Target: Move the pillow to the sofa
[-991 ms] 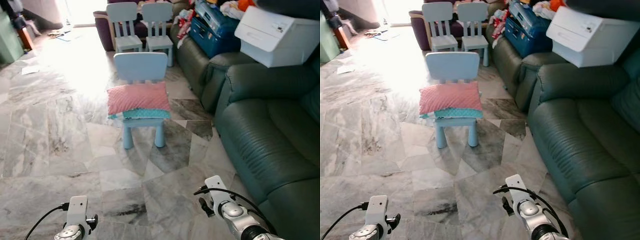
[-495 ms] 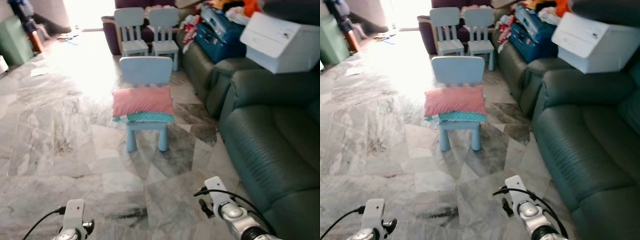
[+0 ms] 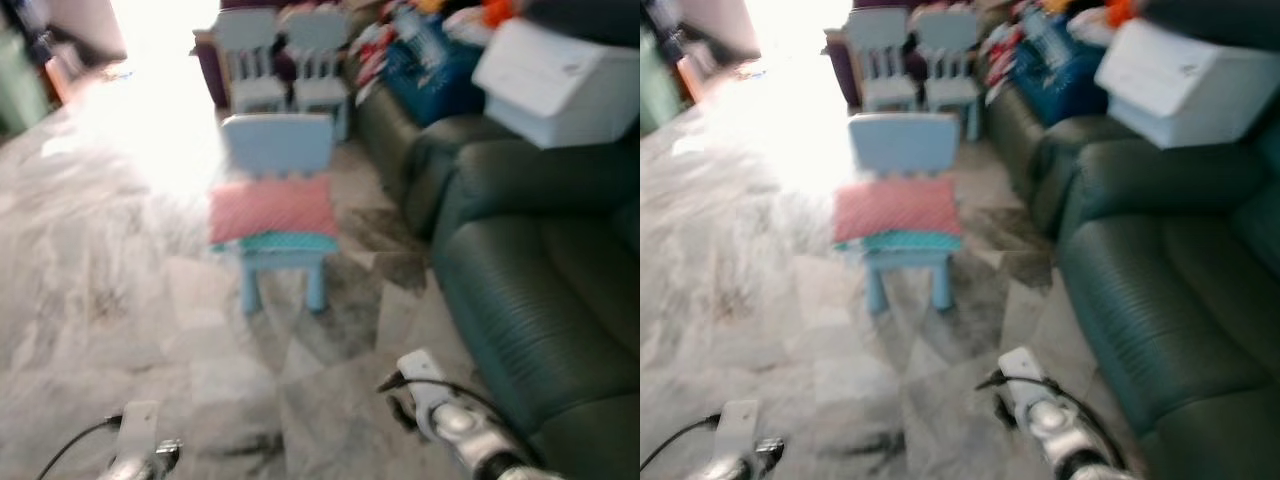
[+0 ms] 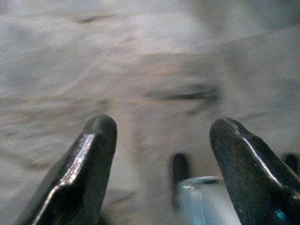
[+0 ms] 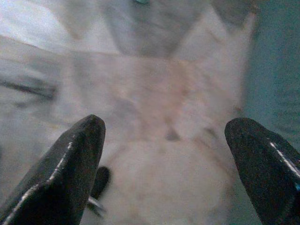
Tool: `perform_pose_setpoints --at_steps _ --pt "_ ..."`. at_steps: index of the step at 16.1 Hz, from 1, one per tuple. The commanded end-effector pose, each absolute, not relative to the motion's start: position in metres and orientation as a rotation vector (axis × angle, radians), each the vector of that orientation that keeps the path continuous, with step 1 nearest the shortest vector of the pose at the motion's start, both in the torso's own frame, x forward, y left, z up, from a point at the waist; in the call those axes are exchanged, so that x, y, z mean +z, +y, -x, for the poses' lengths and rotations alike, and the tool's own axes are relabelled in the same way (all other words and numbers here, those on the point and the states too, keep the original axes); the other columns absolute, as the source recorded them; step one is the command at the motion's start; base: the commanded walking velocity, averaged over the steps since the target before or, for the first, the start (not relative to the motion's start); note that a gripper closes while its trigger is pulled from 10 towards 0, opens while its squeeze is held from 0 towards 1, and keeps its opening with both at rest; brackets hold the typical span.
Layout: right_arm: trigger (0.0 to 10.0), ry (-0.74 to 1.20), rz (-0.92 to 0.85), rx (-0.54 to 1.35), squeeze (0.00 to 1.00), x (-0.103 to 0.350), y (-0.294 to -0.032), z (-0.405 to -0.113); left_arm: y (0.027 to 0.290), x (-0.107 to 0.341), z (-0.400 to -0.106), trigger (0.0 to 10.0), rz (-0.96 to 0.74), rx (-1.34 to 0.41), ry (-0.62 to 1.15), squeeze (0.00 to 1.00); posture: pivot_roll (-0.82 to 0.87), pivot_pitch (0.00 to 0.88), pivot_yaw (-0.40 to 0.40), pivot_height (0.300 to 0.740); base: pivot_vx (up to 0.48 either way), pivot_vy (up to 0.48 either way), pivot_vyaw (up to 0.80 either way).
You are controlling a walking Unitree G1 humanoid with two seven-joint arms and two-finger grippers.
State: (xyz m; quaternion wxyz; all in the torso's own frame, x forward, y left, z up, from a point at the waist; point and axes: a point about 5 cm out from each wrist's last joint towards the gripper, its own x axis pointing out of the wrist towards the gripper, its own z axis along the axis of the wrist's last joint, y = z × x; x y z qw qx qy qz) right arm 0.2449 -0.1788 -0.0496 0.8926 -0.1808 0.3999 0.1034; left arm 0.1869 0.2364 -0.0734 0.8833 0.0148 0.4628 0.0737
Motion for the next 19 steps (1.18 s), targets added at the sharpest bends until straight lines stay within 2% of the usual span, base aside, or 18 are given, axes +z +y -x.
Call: perform_pose_setpoints --at_steps 1,15,19 --pt "10.0 0.816 0.372 0.223 0.0 -0.0473 -0.174 -0.2489 0.2456 -0.0731 -0.1827 10.0 -0.054 0.17 0.977 0.0 -0.07 0.0 -0.042 0.74 0.311 0.259 0.0" --pt "10.0 0.822 0.391 0.242 0.0 -0.0498 -0.1731 -0.2453 0.2459 -0.0723 -0.184 10.0 -0.091 0.149 0.981 0.0 -0.06 0.0 -0.038 0.74 0.313 0.326 0.0" --pt "10.0 0.821 0.398 0.247 0.0 -0.0499 -0.173 -0.2452 0.2461 -0.0721 -0.1845 10.0 -0.093 0.15 0.981 0.0 -0.07 0.0 -0.039 0.74 0.444 0.061 0.0"
